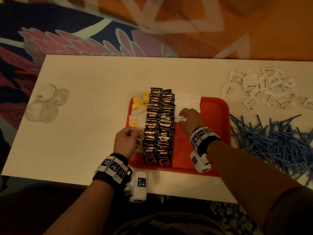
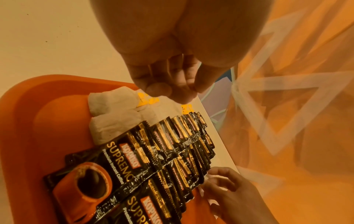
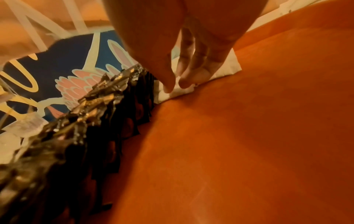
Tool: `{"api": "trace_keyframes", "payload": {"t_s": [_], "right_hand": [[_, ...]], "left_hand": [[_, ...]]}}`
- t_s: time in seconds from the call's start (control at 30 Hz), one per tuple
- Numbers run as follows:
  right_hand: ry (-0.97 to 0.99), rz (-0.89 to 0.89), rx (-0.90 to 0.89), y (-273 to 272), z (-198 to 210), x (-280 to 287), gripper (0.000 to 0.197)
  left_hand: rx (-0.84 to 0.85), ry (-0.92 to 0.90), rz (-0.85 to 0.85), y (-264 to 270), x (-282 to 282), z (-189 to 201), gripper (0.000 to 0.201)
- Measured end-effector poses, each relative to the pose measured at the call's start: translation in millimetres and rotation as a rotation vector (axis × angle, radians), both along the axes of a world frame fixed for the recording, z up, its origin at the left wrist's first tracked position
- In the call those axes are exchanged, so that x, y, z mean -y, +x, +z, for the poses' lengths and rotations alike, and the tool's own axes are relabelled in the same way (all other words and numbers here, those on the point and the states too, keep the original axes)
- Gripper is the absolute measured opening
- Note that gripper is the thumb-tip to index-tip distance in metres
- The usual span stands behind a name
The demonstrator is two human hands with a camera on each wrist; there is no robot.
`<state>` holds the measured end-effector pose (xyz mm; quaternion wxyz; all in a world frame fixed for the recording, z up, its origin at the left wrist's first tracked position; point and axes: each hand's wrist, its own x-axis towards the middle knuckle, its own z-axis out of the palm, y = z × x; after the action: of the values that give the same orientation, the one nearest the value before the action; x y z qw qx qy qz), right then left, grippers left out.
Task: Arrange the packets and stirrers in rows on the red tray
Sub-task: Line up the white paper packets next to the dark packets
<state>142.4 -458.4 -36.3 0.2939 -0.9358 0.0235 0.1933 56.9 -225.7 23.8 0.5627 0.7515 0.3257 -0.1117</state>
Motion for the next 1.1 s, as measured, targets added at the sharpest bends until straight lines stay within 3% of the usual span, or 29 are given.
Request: {"api": "trace_keyframes", "payload": {"t_s": [0.1,0.2,0.4,0.53,0.7,0.9,1.1], "right_hand": [[0.048,-0.094,0.012,-16.3,16.5,7.6,0.021],[0.052,-0.181,-0.001,-37.3,37.1,22.9,0.014],[0.11,-0.405,-0.024,-96.2,64.4,75.4,0.013],[0.048,-0.42,-0.099,-127.4,67.4,110.1,0.016],[0.146,-0.512,-0.083,-143.7,64.7,150.3,0.01],[0.136,-0.457,-0.143,-134.3,55.1,208.3,0.006],[0.214,-0.476,-0.144,-120.8,41.7,264.4,0.008]], "left_hand": [[-0.017,-0.112,0.001,6.7,7.9,6.3,0.015],[-0.003,-0.105,-0.124,16.6,24.3,10.1,0.013],[0.044,0.018,-0.459,31.7,79.1,12.7,0.014],[0.07,0.093,-0.699,43.6,131.2,19.3,0.012],[0.113,0.255,-0.931,68.7,199.3,19.4,0.01],[0.101,0.507,-1.146,120.4,289.6,-4.3,0.033],[0.01,0.755,-1.295,170.5,364.0,-38.7,0.071]]}}
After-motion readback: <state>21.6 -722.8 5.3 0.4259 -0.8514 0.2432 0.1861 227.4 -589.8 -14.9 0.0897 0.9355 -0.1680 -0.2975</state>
